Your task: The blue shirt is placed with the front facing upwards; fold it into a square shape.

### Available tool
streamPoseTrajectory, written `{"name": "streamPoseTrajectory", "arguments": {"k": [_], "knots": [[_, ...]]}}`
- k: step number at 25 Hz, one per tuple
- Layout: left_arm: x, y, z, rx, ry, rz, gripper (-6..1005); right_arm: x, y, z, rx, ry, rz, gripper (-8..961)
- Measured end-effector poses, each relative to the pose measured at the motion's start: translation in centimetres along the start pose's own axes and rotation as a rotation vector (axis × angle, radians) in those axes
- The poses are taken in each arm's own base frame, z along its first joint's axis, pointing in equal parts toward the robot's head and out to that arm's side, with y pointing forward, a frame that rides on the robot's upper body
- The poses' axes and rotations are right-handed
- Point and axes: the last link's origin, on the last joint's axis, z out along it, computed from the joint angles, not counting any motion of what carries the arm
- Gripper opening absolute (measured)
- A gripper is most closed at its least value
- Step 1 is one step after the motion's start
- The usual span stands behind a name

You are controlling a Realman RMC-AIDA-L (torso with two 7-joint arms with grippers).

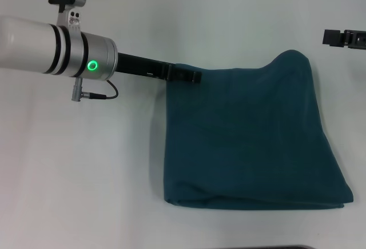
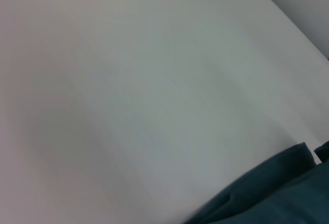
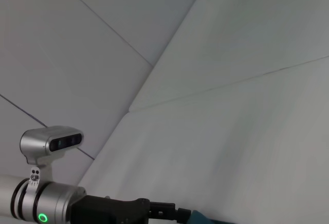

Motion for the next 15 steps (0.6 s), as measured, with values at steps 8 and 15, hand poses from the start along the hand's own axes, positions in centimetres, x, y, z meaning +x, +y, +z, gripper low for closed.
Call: {"name": "streamPoseTrajectory", "arguments": {"k": [8,15], "knots": [[-0.02,-0.08,-0.05,0.003,0.000,-0.003,930,0.02,-0.01,-0.02,0.000,0.000,0.001,759],[-0.03,0.18,0.27,0.006,-0.014,0.007,912,0.05,-0.03,-0.04,0.002,0.000,0.001,759]]}}
